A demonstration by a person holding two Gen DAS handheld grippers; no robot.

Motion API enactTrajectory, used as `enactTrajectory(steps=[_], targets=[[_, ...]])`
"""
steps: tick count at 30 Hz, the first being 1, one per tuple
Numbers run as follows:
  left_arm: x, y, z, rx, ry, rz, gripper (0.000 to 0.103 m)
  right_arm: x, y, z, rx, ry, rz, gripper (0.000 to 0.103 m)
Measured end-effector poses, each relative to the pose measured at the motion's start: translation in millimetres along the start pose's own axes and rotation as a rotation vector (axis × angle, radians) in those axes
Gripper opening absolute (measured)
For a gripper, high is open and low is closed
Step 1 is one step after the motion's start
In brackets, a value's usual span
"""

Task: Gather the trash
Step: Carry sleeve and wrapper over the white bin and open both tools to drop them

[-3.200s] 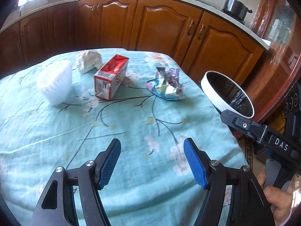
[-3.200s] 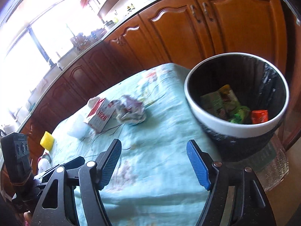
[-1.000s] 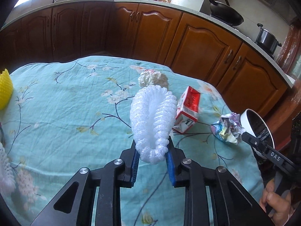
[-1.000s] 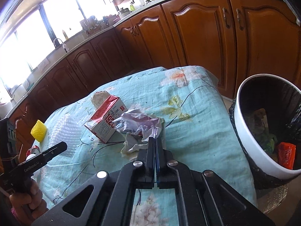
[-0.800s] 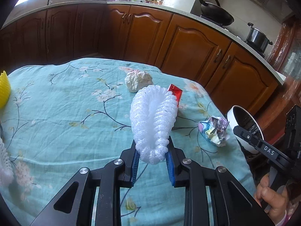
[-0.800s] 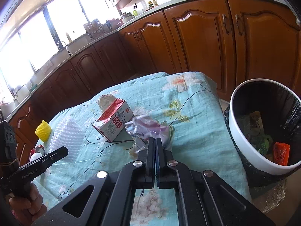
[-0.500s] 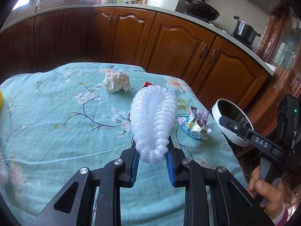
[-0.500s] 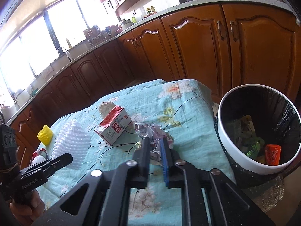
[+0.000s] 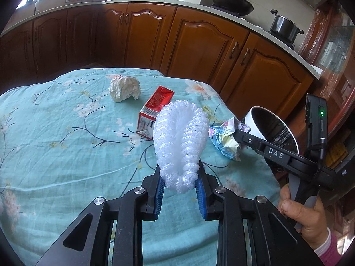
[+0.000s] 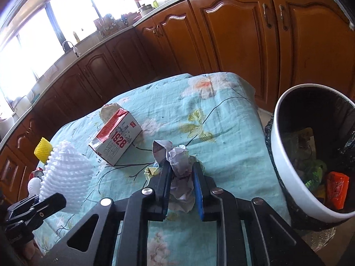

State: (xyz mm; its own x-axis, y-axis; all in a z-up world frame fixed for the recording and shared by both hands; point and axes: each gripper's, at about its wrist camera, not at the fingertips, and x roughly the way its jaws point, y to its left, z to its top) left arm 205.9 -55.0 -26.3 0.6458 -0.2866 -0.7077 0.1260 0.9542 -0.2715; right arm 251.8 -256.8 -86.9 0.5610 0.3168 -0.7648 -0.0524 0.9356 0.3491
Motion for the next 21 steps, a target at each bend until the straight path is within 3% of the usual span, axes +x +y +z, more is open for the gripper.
enactTrajectory(steps=[9, 21], targets=[[31.0, -50.4, 9.9, 0.086, 0.034, -0.091, 0.025, -66.2, -43.9, -2.5, 0.069, -0.092, -0.032, 0.017], [72.7, -119.6, 26.1, 0.199, 0.094, -0.194, 0.025, -112.8, -118.3, -6.9, 0.183, -0.163, -0.132, 0.017]])
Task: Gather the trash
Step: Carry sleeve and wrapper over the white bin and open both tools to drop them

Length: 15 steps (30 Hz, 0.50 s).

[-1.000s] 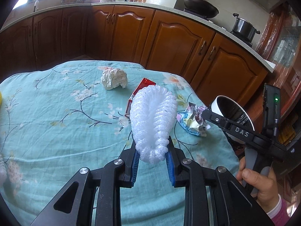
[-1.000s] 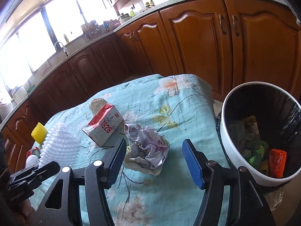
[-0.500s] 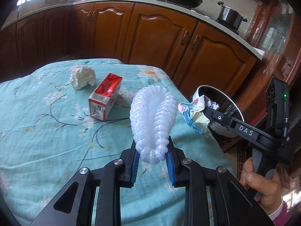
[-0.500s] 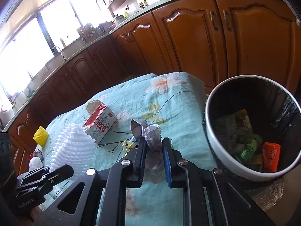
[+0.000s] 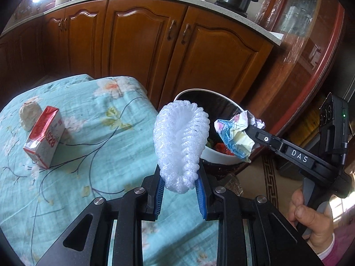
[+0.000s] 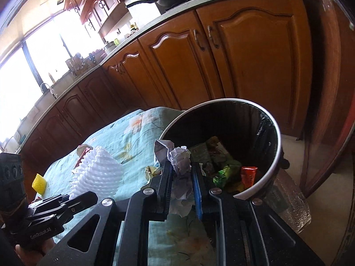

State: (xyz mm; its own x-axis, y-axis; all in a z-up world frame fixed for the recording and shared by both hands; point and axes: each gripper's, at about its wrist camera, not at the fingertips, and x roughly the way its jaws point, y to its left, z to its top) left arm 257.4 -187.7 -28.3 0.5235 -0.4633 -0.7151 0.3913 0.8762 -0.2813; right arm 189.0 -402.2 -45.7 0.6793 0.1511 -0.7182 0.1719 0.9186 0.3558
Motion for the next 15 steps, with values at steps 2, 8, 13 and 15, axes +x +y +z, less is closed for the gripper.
enactTrajectory(steps=[2, 8, 13, 15], targets=[[9.4, -4.9, 4.0, 0.018, 0.009, -0.002, 0.025, -2.8, -8.3, 1.3, 0.009, -0.007, -0.013, 0.017], [30.5, -22.9, 13.7, 0.055, 0.026, -0.012, 0.025, -6.6, -27.1, 4.9, 0.037, -0.022, -0.034, 0.017], [47.9, -34.6, 22.1, 0.091, 0.044, -0.008, 0.025, -8.1, -35.6, 7.1, 0.046, -0.033, -0.049, 0.017], [56.8, -37.9, 27.7, 0.099, 0.054, -0.007, 0.025, -7.8, -36.2, 8.3, 0.046, -0.036, -0.057, 0.017]])
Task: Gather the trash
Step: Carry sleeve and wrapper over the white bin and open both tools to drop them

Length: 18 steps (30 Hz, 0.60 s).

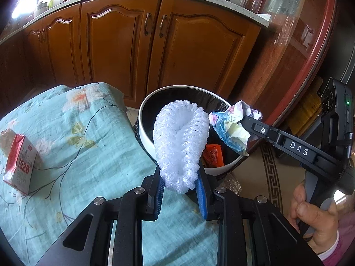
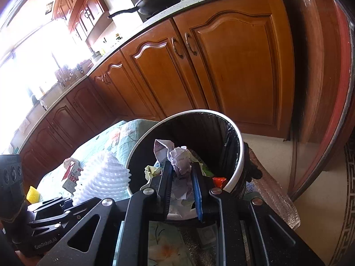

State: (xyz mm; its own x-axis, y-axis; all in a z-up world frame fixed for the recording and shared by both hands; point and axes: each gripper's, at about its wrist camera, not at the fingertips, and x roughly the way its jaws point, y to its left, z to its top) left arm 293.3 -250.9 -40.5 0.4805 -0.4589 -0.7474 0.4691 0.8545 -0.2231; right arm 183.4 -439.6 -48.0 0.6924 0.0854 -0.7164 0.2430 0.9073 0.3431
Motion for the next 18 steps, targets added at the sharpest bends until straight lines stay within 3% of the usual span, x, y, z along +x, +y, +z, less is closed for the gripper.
enactTrajectory(steps=[15, 18], targets=[[48.4, -12.5, 34.1, 0.013, 0.032, 0.012, 0.026, 24.2, -23.2, 21.4, 0.007, 0.027, -0.040, 0.018], [57.3, -13.6, 36.1, 0.013, 0.043, 0.021, 0.031, 28.7, -25.2, 23.0, 0.008, 0.035, -0.043, 0.022]])
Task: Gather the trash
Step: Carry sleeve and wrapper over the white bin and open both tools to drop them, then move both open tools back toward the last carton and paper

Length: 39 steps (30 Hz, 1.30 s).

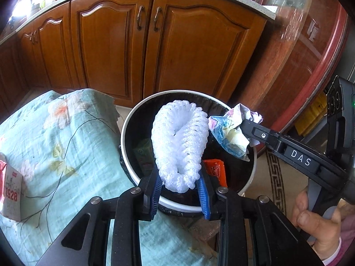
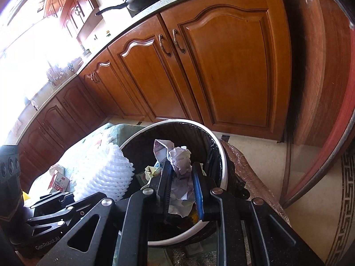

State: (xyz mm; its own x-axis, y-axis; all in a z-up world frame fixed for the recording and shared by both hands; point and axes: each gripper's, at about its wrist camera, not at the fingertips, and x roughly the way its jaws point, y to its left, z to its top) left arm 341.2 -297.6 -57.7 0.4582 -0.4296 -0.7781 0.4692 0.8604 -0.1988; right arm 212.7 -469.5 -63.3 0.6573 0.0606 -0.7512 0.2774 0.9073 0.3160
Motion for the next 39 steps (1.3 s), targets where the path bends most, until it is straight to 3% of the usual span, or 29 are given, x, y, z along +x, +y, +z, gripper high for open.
enactTrajectory(steps=[2, 7, 19, 31, 39], targets=[[4.3, -0.5, 1.5, -0.007, 0.011, 0.002, 0.047, 3.4, -3.0, 2.0, 0.009, 0.007, 0.002, 0.025], [-1.4, 0.8, -1.3, -0.023, -0.008, 0.001, 0.063, 2.9, -6.4, 5.2, 0.031, 0.000, 0.010, 0.045], [-59.4, 35.8, -57.6, -0.092, -0.083, 0.036, 0.067, -20.0, 16.2, -12.5, 0.053, -0.039, 0.076, 0.087], [-136.3, 105.0, -130.3, -0.225, -0.130, 0.143, 0.068, -11.7, 86.6, -66.3, 0.003, 0.062, 0.176, 0.090], [-173.4, 153.0, -160.6, -0.332, -0.149, 0.215, 0.068, 8.2, 141.1, -90.0, -0.059, 0.135, 0.225, 0.090]])
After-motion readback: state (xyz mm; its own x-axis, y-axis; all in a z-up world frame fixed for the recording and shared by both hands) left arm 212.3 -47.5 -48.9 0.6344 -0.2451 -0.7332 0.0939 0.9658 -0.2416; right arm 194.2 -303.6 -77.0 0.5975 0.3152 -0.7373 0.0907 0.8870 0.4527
